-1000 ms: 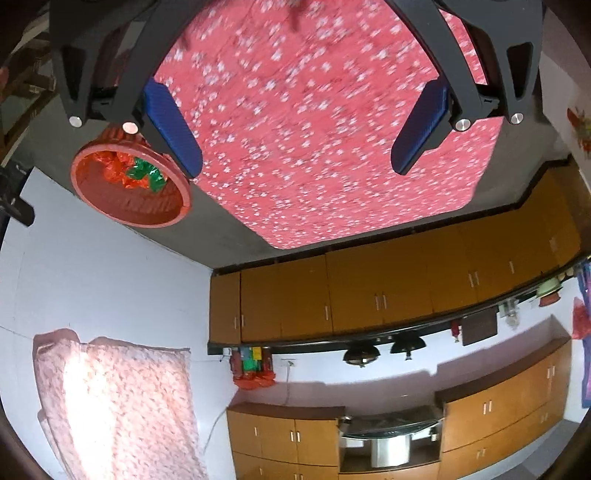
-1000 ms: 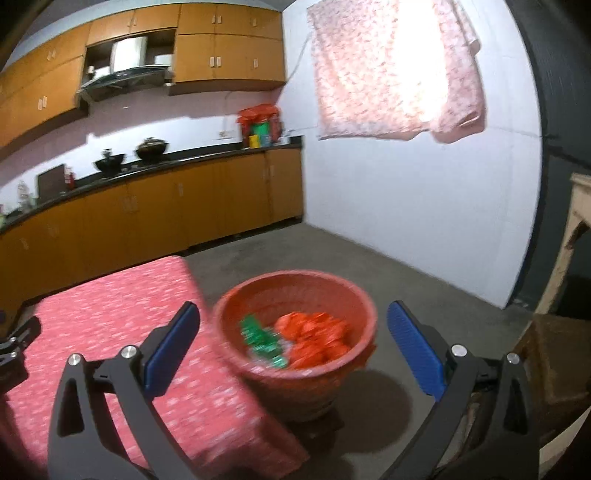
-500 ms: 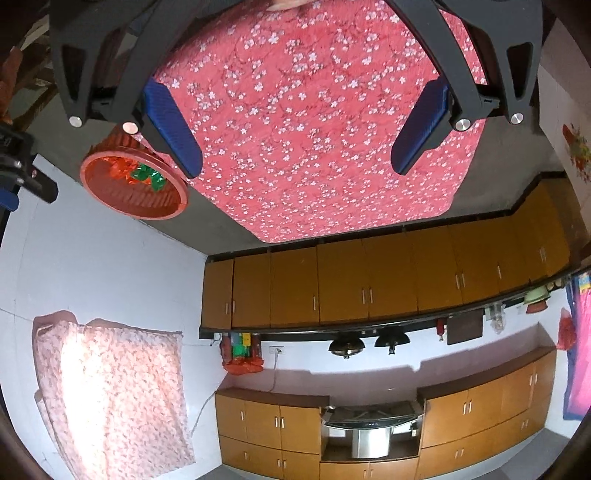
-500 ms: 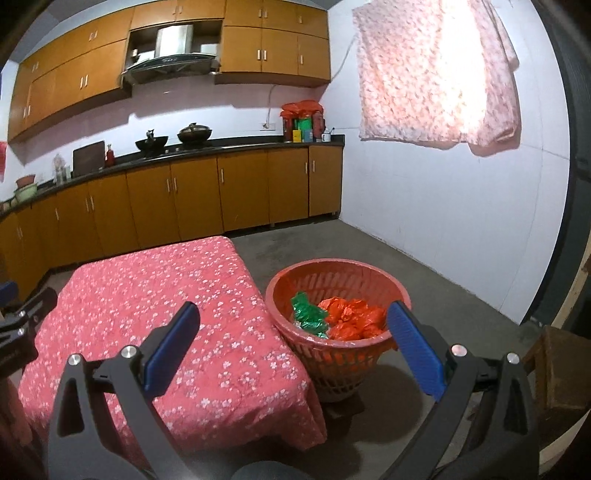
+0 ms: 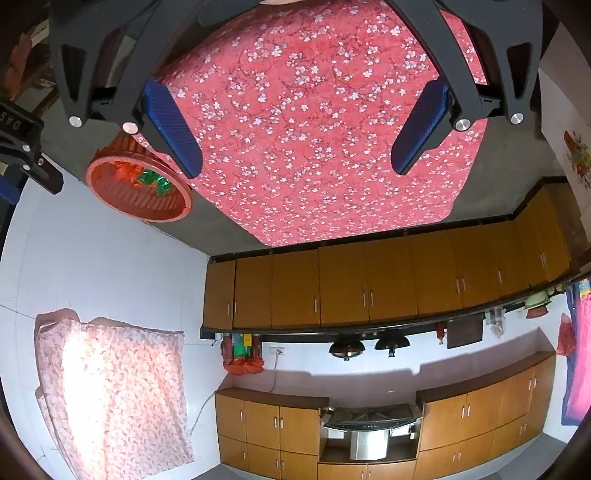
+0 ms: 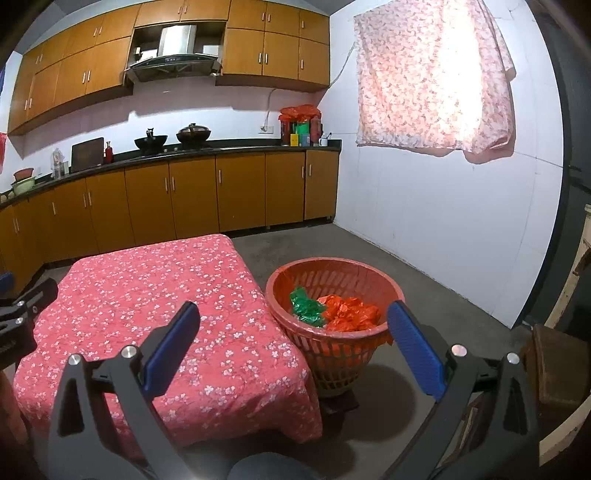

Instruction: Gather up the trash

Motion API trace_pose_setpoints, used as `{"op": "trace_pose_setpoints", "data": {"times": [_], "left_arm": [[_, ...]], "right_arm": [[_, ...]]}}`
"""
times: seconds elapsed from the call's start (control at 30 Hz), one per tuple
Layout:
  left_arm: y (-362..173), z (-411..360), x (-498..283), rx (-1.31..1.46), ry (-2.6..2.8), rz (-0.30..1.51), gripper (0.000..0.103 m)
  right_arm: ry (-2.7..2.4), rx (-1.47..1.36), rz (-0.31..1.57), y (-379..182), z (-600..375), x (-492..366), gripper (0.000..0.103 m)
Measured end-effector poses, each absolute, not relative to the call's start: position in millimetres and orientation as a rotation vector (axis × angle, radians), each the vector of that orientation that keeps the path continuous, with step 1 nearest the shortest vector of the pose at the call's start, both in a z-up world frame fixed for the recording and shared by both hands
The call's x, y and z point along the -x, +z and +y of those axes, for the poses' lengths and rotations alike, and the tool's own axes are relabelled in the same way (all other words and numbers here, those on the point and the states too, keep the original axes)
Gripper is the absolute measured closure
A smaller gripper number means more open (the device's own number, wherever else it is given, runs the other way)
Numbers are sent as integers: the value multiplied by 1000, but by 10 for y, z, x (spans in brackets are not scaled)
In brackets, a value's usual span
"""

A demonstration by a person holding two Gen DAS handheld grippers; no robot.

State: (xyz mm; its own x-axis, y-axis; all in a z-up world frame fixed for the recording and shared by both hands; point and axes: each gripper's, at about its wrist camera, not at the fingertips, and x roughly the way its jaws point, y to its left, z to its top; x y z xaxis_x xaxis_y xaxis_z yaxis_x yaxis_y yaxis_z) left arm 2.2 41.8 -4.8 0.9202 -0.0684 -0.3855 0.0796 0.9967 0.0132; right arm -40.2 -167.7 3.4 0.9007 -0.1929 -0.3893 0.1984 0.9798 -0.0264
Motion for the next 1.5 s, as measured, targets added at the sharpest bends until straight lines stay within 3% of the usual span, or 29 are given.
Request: {"op": "trace_pose_setpoints", "data": {"times": [1.5], "left_arm": [[-47, 377, -17, -29, -101, 413, 2]], "right_arm": [[-227, -25, 416, -26, -1745, 427, 4]]}}
